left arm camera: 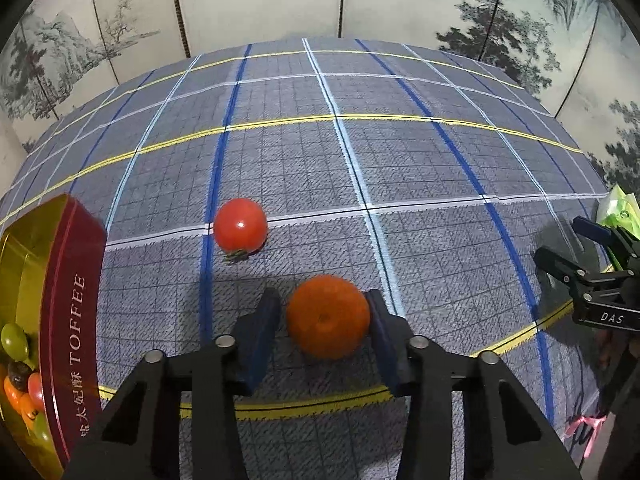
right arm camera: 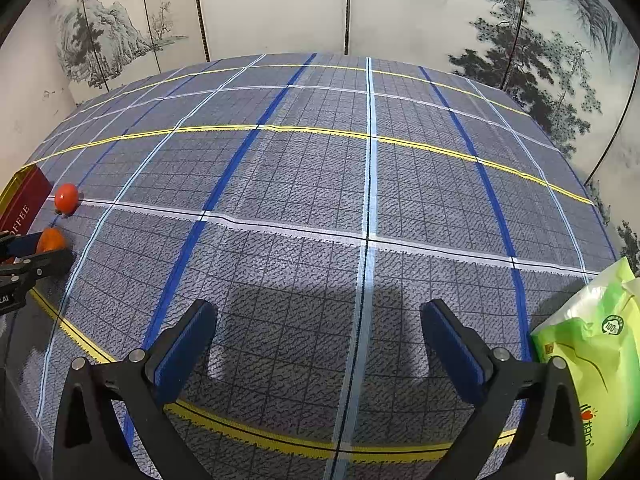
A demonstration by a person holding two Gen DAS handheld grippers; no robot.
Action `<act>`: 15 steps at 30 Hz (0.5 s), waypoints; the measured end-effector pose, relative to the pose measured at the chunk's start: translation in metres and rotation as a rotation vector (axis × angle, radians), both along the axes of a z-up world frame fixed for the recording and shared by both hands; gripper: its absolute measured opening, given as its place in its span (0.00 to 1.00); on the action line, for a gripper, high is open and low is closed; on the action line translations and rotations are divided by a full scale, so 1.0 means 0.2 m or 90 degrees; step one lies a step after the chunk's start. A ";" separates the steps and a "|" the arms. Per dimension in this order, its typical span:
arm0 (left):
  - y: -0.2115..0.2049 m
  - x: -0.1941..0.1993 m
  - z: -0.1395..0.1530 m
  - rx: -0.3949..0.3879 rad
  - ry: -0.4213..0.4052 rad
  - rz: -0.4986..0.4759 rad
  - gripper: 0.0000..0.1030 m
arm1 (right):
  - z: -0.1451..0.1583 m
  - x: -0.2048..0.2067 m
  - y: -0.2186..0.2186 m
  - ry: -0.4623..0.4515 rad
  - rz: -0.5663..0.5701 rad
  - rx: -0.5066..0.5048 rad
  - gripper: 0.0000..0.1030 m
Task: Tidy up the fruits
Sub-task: 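Move the left tool back to the fruits and grasp the last tangerine, then carry the tangerine into the tin with the left tool and release it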
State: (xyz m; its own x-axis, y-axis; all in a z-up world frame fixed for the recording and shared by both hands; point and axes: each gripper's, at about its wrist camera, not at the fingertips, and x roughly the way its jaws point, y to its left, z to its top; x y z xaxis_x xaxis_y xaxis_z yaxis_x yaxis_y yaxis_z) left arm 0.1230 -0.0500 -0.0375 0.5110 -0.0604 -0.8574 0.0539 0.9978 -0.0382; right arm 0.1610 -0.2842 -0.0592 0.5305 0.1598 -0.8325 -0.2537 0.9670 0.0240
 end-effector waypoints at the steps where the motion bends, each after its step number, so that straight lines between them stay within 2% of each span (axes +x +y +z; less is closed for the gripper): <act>1: 0.00 0.00 0.00 -0.001 -0.002 -0.003 0.38 | 0.00 0.00 0.00 0.000 0.000 0.000 1.00; 15: 0.00 -0.05 0.02 0.008 -0.012 -0.005 0.36 | 0.00 0.00 0.00 0.000 0.000 0.000 1.00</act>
State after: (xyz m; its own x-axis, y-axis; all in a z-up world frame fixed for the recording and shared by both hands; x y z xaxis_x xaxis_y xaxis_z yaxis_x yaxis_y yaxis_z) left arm 0.1122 -0.0491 -0.0331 0.5273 -0.0544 -0.8479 0.0626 0.9977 -0.0251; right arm 0.1611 -0.2843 -0.0591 0.5304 0.1601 -0.8325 -0.2534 0.9670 0.0245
